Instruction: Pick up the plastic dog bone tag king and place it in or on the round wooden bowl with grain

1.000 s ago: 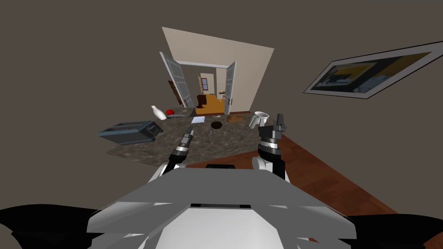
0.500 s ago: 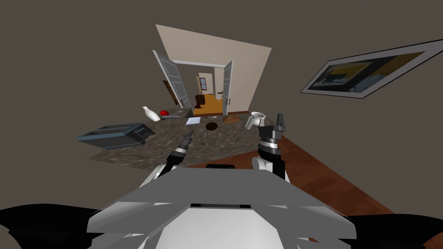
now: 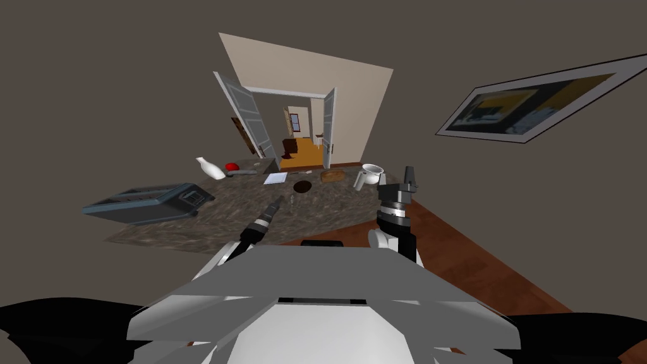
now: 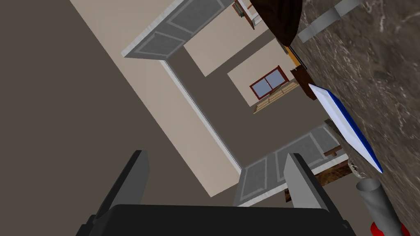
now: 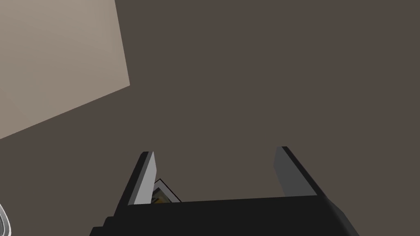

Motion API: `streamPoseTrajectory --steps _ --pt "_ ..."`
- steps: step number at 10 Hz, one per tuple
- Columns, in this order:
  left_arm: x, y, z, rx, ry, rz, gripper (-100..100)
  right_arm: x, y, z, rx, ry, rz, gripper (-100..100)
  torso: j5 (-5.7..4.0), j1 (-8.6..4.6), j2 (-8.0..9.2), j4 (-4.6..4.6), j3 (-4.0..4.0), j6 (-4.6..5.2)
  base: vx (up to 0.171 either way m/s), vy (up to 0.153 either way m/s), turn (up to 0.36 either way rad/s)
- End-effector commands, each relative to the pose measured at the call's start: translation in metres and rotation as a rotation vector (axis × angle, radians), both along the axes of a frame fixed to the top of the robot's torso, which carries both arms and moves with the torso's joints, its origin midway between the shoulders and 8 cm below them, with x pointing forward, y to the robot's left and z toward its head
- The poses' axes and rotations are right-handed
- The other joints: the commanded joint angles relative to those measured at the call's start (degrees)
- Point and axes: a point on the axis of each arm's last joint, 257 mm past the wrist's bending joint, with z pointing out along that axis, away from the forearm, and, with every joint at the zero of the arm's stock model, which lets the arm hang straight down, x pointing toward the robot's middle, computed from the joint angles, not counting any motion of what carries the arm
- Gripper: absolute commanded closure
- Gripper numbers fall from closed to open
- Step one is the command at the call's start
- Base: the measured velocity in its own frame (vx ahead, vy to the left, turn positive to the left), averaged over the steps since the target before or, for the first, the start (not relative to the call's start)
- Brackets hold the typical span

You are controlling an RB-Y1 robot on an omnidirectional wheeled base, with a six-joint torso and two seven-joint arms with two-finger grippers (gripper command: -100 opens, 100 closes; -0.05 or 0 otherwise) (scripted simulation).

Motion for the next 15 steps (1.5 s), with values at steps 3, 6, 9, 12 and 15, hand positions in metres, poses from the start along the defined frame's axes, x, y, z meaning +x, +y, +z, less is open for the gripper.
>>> streamPoseTrajectory --steps 3,6,9,12,15 --pt "-0.003 0.029 -0.031 0.118 0.102 0.014 -100 0.0 0.0 0.0 0.0 0.0 0.0 0 -0.01 -0.04 0.03 0.01 0.02 0.0 0.047 -0.1 -0.025" --pt "-0.01 0.057 -0.055 0.229 0.187 0.026 -100 0.0 0.0 0.0 0.0 0.0 0.0 0 -0.02 -0.08 0.0 0.0 0.0 -0.01 0.059 -0.113 -0.025" --pt "-0.019 0.092 -0.076 0.354 0.277 0.043 -100 0.0 0.0 0.0 0.0 0.0 0.0 0 -0.03 -0.14 -0.02 0.0 -0.01 0.0 0.065 -0.121 -0.03" --pt "-0.025 0.119 -0.088 0.442 0.338 0.059 -100 0.0 0.0 0.0 0.0 0.0 0.0 0 0.0 0.05 0.04 0.01 0.02 0.0 0.049 -0.082 -0.019" --pt "-0.037 0.164 -0.101 0.577 0.426 0.09 -100 0.0 0.0 0.0 0.0 0.0 0.0 0 -0.05 -0.19 -0.09 -0.02 -0.05 0.0 0.086 -0.136 -0.032"
